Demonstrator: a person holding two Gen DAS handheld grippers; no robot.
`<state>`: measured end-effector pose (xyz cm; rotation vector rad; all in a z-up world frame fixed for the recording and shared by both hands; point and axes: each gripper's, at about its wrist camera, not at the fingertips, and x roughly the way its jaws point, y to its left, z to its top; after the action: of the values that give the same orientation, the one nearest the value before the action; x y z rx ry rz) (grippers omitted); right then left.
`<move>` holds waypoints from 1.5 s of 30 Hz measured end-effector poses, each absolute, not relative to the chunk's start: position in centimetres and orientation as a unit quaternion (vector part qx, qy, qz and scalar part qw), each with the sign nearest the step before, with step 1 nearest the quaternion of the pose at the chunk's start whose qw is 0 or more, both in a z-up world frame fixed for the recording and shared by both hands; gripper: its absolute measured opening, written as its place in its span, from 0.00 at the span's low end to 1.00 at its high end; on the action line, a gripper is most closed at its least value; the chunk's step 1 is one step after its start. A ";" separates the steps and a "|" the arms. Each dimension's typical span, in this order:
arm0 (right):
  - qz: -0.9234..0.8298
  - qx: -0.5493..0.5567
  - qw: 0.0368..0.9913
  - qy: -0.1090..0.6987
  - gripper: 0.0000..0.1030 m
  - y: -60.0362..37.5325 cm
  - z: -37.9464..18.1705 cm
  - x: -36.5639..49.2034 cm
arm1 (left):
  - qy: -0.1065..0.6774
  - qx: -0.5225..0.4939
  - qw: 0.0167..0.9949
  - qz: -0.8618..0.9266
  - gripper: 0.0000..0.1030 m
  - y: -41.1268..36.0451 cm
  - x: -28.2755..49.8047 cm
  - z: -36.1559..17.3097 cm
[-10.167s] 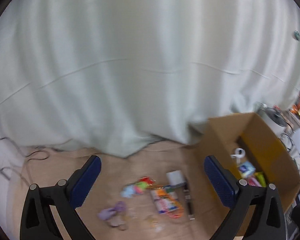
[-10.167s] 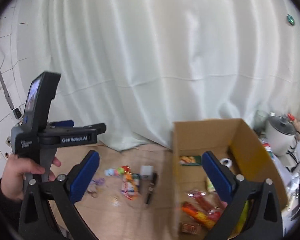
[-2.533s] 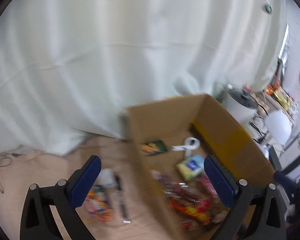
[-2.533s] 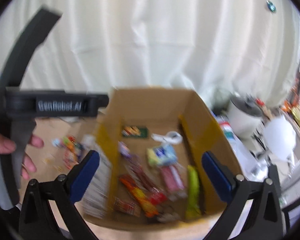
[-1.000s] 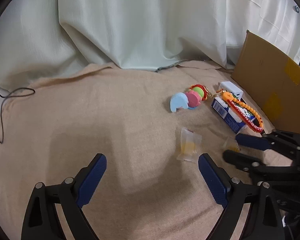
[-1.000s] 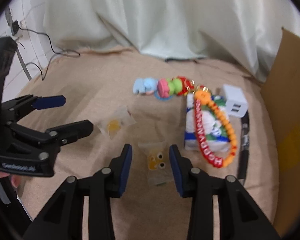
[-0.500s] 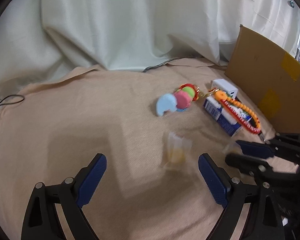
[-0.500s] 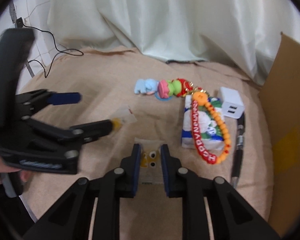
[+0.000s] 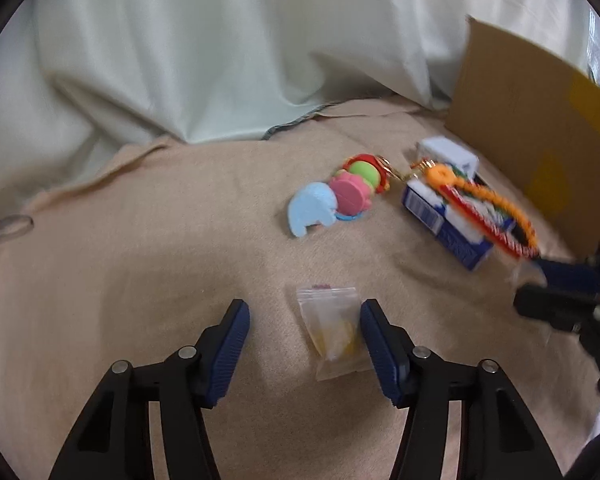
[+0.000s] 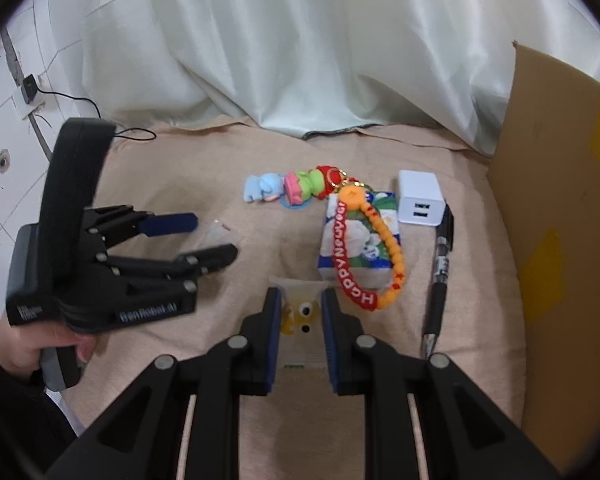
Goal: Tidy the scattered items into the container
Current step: 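Grasp clear cartoon-eye packet with right tool while left tool grasps clear yellow packet, then carry both packets over the box and open both tools to drop them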
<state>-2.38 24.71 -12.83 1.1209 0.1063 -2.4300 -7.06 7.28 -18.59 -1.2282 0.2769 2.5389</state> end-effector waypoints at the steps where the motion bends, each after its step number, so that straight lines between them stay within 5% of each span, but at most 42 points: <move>1: -0.883 0.406 0.230 0.040 0.23 24.6 -12.8 -2.4 | 0.101 -0.427 0.154 0.885 0.57 7.4 -6.9 -18.6; 5: -0.884 0.405 0.231 0.038 0.23 24.5 -12.8 -2.4 | 0.090 -0.431 0.154 0.885 0.54 7.2 -6.8 -18.7; 8: -0.883 0.406 0.234 0.036 0.23 24.5 -12.9 -2.5 | 0.086 -0.425 0.164 0.886 0.32 7.2 -6.8 -18.7; 12: -0.883 0.404 0.236 0.035 0.23 24.5 -12.9 -2.5 | 0.083 -0.420 0.166 0.888 0.21 7.0 -6.6 -18.7; 25: -0.898 0.363 0.251 0.009 0.23 24.0 -10.4 -2.0 | -0.001 -0.407 0.080 0.910 0.21 1.1 -5.3 -13.8; 37: -0.894 0.381 0.233 0.025 0.23 20.2 -11.6 -3.1 | 0.011 -0.424 0.000 0.906 0.21 -1.1 -4.5 -15.2; 45: -0.916 0.337 0.218 -0.006 0.23 23.6 -5.6 -2.6 | 0.034 -0.395 0.036 0.917 0.21 3.8 -5.0 -10.3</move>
<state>-2.63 23.62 -5.63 0.9337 -0.0174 -2.5351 -4.97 3.77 -10.29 -1.2141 0.1040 2.8176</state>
